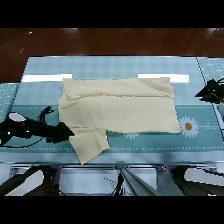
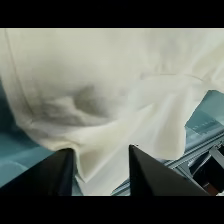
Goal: Fold the shirts.
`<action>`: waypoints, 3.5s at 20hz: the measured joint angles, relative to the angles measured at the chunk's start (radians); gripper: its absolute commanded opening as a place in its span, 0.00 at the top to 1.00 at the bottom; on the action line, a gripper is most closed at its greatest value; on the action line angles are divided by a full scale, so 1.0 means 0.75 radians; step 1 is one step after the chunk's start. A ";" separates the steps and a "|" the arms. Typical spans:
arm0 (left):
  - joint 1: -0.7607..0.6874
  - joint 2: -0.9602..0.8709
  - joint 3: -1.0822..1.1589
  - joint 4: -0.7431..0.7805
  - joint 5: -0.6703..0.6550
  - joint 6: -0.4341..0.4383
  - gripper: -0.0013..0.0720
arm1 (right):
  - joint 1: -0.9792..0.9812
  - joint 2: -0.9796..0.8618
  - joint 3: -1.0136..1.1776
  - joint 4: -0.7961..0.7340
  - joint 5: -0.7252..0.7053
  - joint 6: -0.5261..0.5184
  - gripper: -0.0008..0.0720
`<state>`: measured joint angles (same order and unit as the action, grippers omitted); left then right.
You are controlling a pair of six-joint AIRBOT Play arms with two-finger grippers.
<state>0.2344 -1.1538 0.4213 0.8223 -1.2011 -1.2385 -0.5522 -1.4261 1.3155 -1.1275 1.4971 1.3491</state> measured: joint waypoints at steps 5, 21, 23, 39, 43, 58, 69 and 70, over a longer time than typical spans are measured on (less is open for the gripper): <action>-0.104 -0.121 0.001 -0.078 0.072 0.062 0.94 | -0.002 0.000 0.000 -0.021 0.014 -0.003 0.47; -0.135 -0.133 0.004 -0.076 0.082 0.138 0.94 | -0.002 0.000 -0.546 -0.116 -0.102 -0.130 0.31; -0.135 -0.133 0.016 -0.071 0.080 0.139 0.94 | 0.010 0.000 -0.593 -0.082 -0.155 -0.137 0.31; -0.083 -0.117 0.795 -0.247 0.013 0.103 0.94 | 0.276 0.210 -0.315 0.256 -0.529 -0.168 0.96; -0.077 -0.248 0.876 -0.306 0.074 0.090 0.94 | 0.360 0.116 -0.246 0.340 -0.727 -0.174 0.96; -0.041 -0.832 1.236 -0.581 0.224 0.101 0.82 | 0.462 -0.279 -0.219 0.433 -1.251 -0.063 0.95; 0.067 -0.845 1.262 -0.569 -0.120 0.150 0.45 | 0.369 -0.199 -0.219 0.046 -1.130 0.001 0.33; 0.071 -0.820 1.263 -0.570 -0.136 0.162 0.45 | 0.336 -0.191 -0.219 0.009 -1.095 0.033 0.32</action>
<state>0.2874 -1.7687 1.3685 0.3946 -1.3029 -1.1168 -0.3000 -1.5692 1.1515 -1.1206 0.6762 1.3739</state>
